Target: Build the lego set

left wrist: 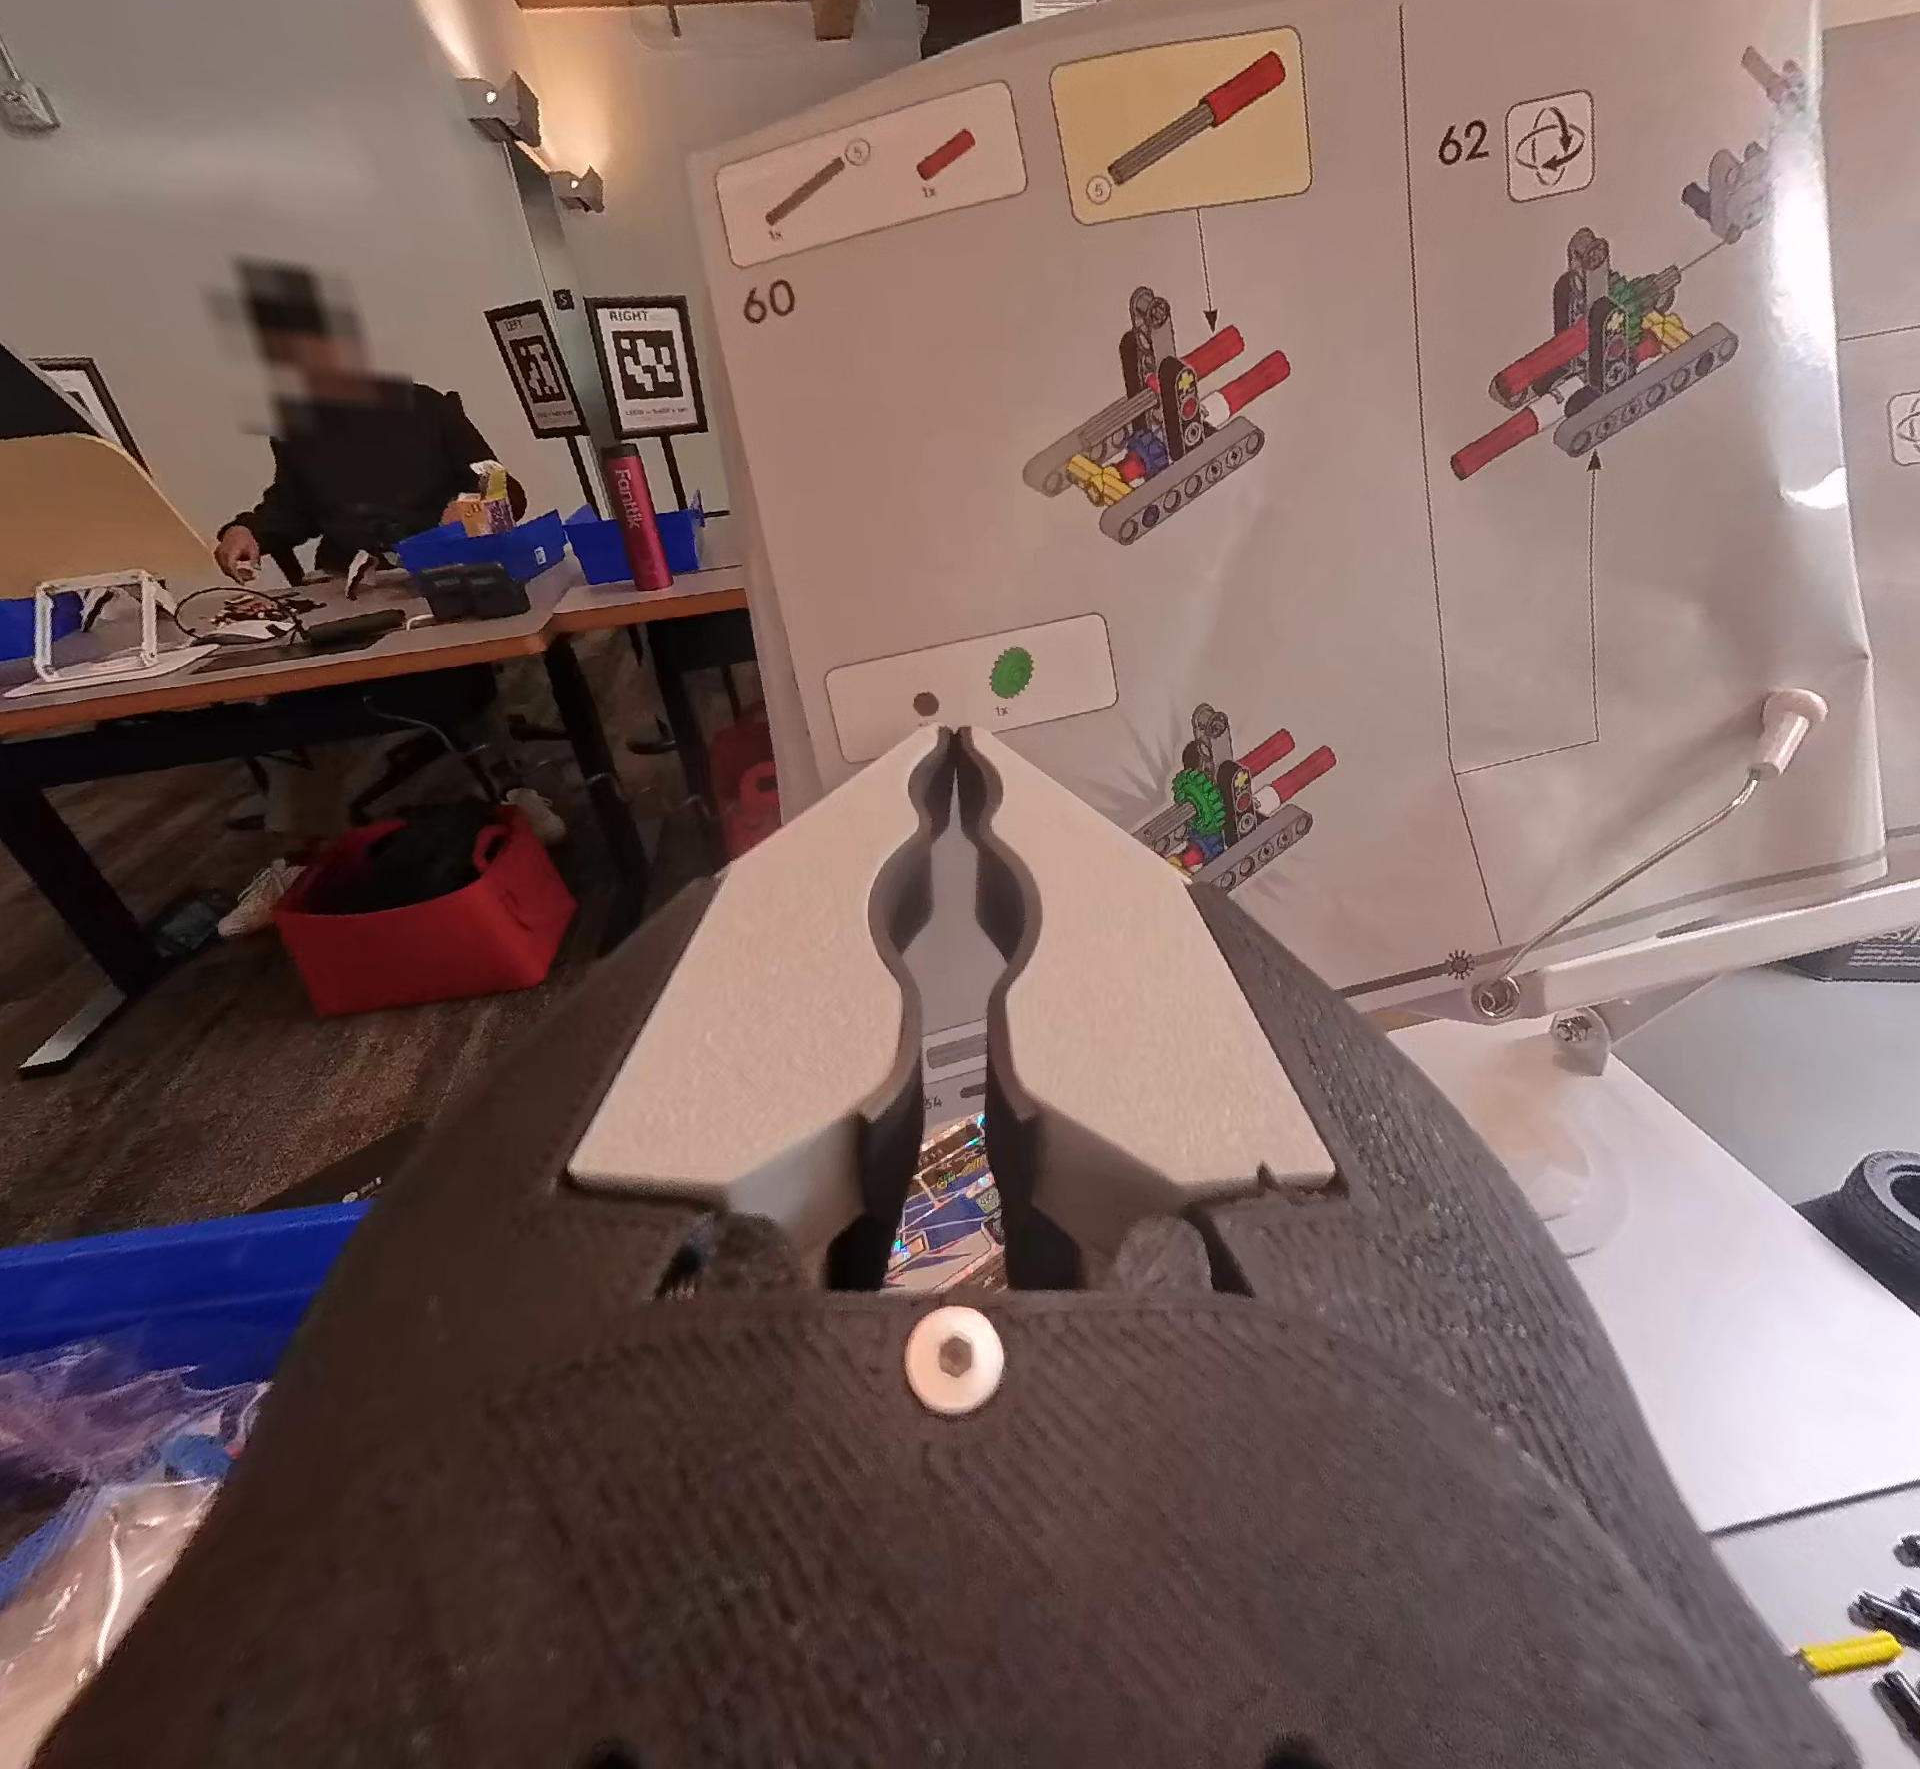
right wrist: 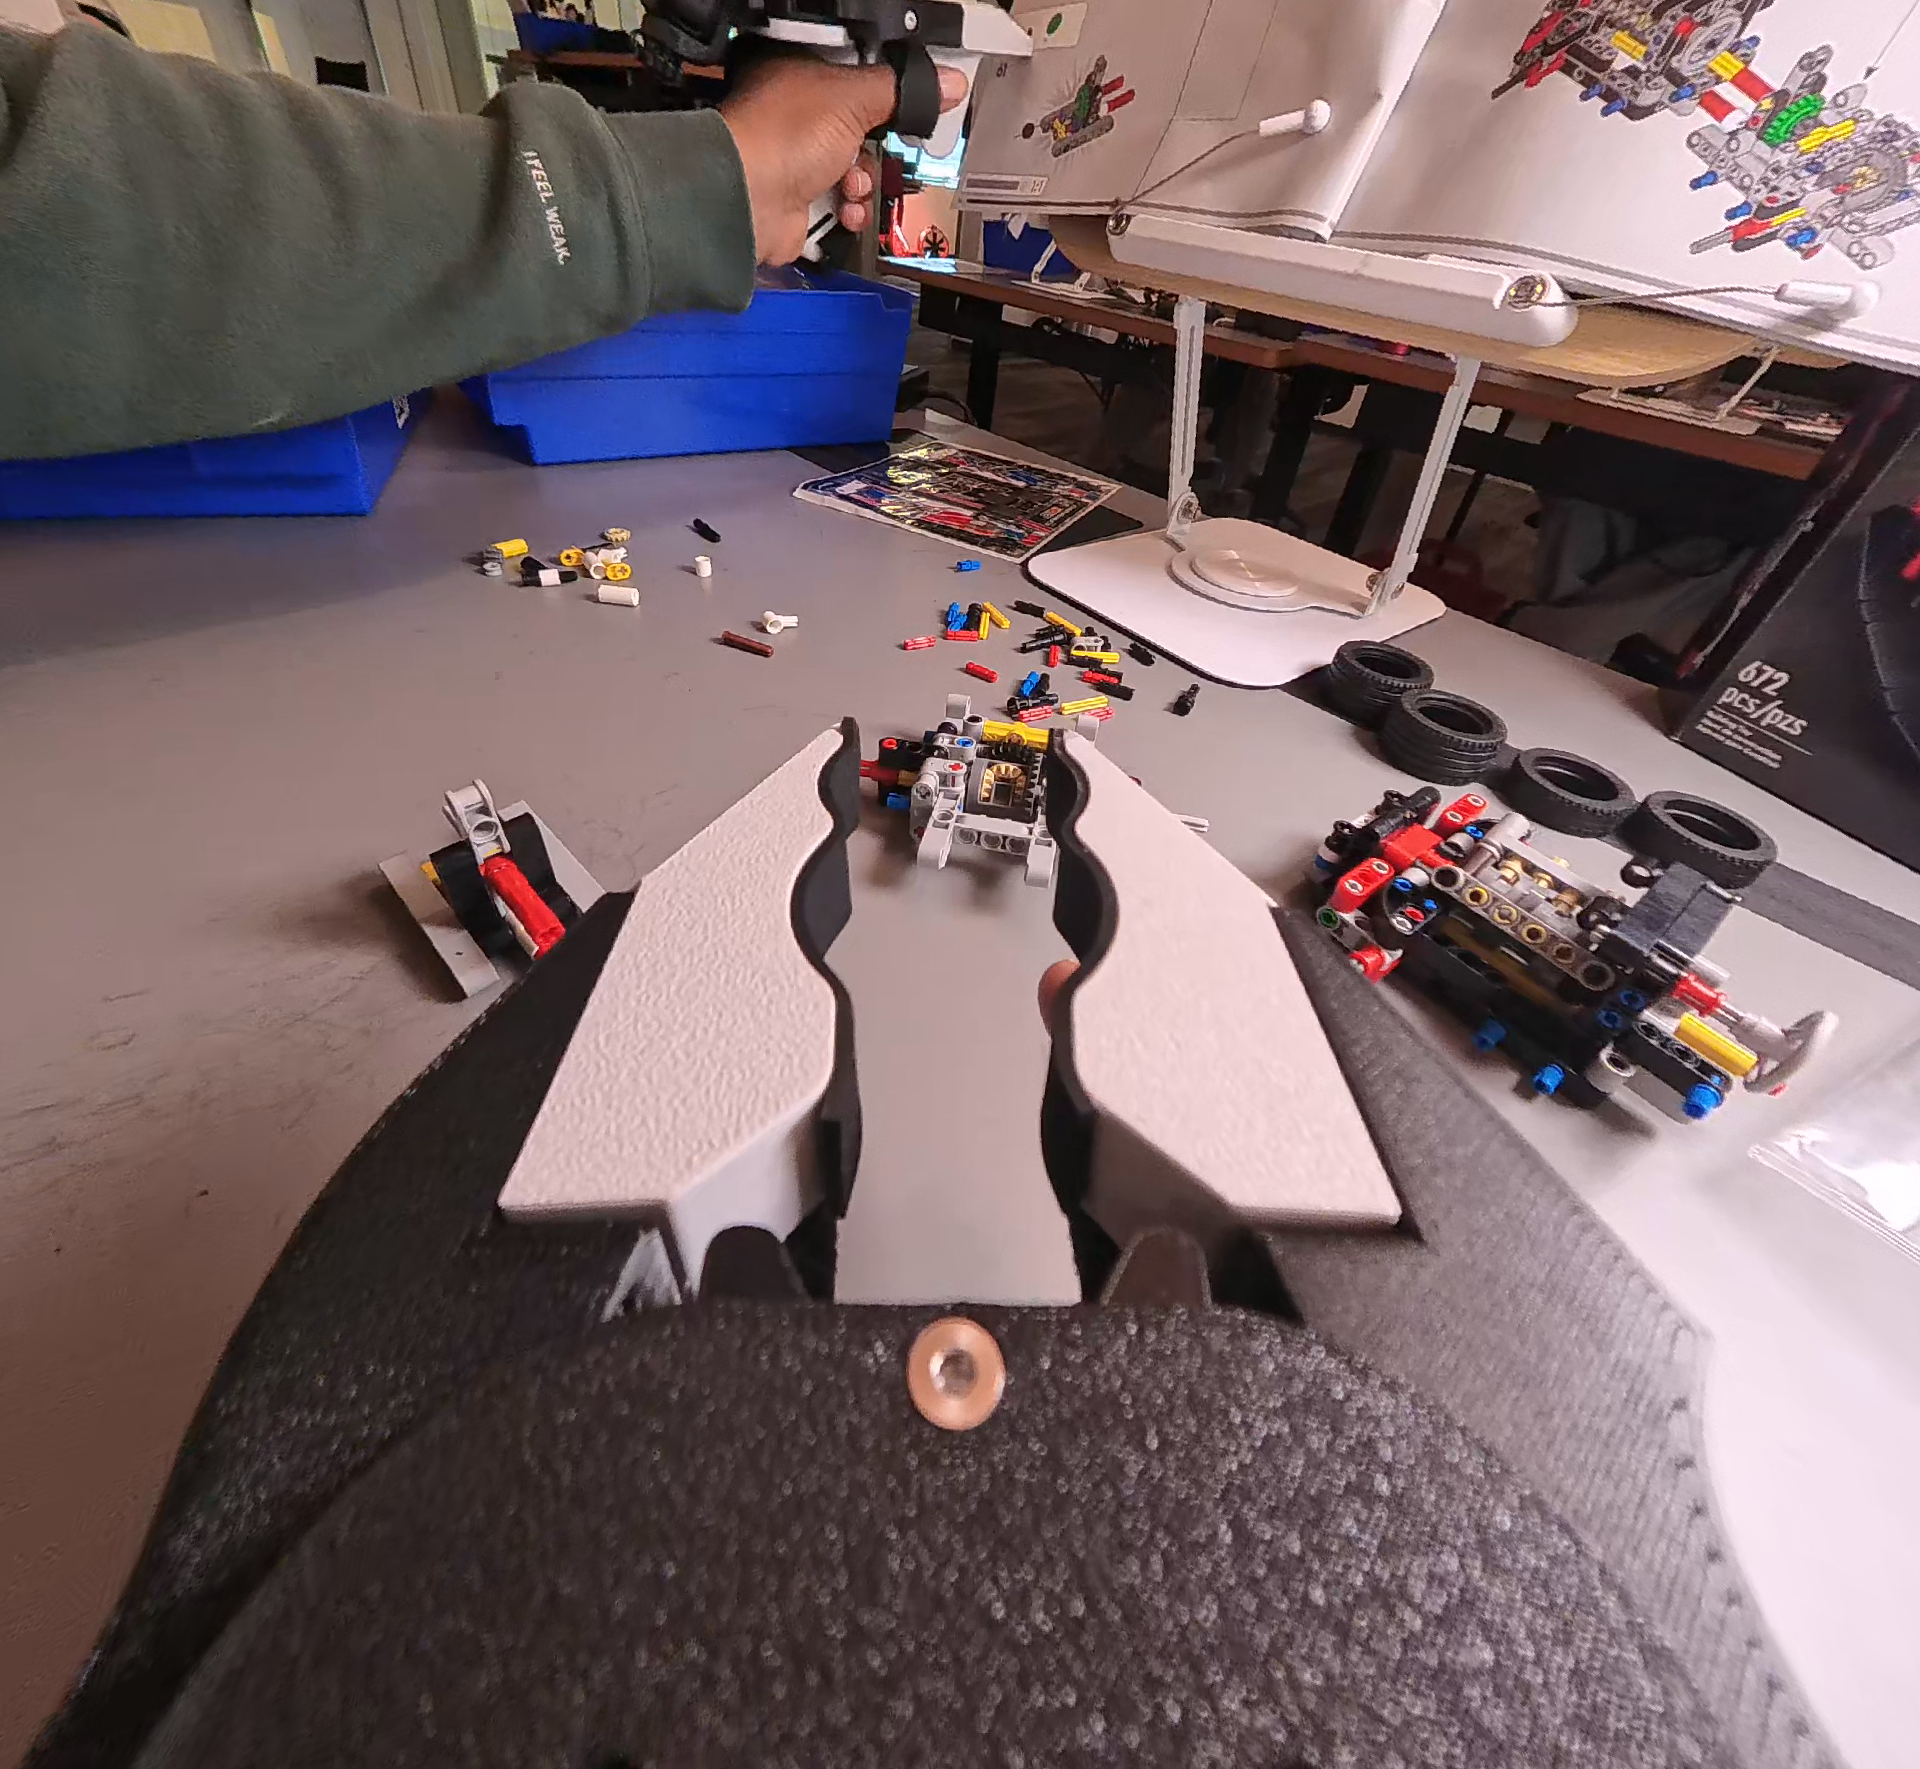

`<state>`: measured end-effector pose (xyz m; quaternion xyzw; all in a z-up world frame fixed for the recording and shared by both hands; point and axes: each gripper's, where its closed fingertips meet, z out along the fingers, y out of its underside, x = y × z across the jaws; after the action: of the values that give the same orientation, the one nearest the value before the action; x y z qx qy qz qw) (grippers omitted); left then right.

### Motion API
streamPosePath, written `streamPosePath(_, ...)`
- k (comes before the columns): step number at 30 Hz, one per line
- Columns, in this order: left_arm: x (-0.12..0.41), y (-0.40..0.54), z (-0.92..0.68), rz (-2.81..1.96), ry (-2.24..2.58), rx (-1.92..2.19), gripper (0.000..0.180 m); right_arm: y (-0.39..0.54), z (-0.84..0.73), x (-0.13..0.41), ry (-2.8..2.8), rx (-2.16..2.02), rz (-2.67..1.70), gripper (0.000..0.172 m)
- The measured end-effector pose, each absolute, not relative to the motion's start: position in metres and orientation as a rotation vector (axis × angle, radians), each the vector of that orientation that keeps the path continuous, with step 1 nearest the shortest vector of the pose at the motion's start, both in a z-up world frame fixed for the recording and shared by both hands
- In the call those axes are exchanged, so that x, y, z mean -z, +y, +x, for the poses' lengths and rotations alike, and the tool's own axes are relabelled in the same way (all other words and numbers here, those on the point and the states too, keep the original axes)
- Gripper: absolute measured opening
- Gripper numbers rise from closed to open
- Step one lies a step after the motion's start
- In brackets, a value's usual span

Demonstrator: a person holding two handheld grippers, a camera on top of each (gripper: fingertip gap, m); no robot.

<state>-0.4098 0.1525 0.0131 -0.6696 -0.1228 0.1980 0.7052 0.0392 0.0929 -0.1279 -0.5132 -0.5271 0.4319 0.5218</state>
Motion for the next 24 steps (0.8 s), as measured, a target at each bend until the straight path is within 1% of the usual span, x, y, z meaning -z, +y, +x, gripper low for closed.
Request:
streamPosePath(15, -0.017, 0.163, -0.395, -1.511, -0.206, -0.441, 0.0, 0.093, 0.041, 0.127, -1.263, -1.048, -1.227, 0.034)
streamPosePath(21, -0.037, 0.15, -0.381, -1.506, -0.138, -0.427, 0.0, 0.092, 0.041, 0.125, -1.26, -1.055, -1.222, 0.034)
streamPosePath(24, -0.048, 0.138, -0.364, -1.522, -0.068, -0.396, 0.003, 0.091, 0.041, 0.123, -1.258, -1.06, -1.215, 0.034)
